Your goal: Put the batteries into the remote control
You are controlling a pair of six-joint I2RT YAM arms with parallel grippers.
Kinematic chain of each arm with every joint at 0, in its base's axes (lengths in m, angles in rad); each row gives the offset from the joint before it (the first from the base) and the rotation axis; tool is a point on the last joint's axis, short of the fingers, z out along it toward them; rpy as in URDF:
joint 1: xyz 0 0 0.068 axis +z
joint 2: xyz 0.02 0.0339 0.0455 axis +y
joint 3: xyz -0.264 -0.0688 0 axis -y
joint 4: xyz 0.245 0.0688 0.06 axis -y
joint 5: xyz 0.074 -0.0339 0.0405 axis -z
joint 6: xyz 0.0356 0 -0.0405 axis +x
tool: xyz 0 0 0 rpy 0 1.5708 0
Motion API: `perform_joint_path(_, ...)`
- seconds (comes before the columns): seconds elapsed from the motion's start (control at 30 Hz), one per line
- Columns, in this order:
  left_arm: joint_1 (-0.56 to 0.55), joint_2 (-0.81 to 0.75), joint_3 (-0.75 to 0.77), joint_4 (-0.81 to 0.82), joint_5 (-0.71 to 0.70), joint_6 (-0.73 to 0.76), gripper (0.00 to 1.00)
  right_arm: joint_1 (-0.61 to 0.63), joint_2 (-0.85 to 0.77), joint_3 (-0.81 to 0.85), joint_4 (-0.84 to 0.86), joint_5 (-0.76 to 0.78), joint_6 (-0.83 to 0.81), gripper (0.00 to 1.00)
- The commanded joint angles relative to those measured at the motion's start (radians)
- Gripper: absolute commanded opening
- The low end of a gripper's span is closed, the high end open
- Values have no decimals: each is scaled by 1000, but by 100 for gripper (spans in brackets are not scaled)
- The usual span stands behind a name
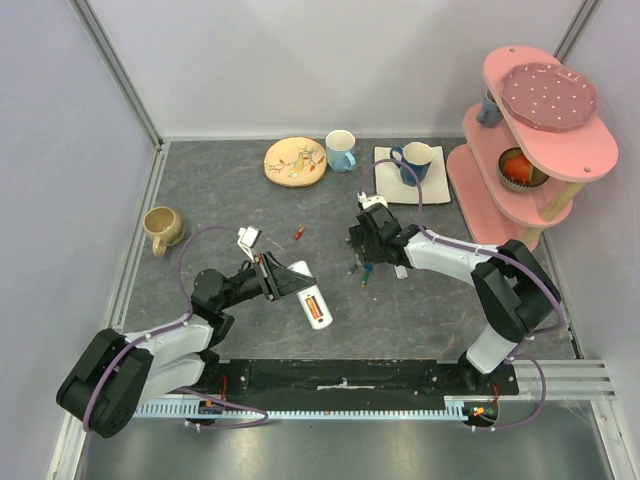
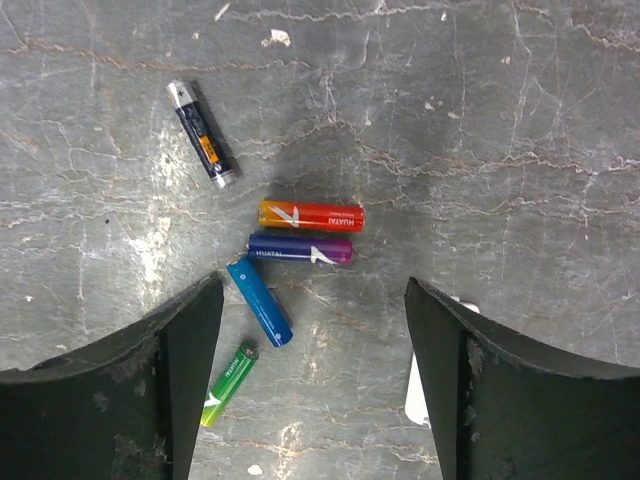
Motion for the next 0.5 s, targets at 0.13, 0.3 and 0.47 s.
perform_joint_path(0.13,4,-47,10,18,22,6,2,-3,60,25,84,-8,-15,79)
perform_joint_path(0.3,4,-42,-10,50,17,-5,2,-14,78,22,106,-28,-23,73)
perform_joint_path(0.47,4,-42,-22,64,7,-8,2,-23,85,25,113,-43,-21,69)
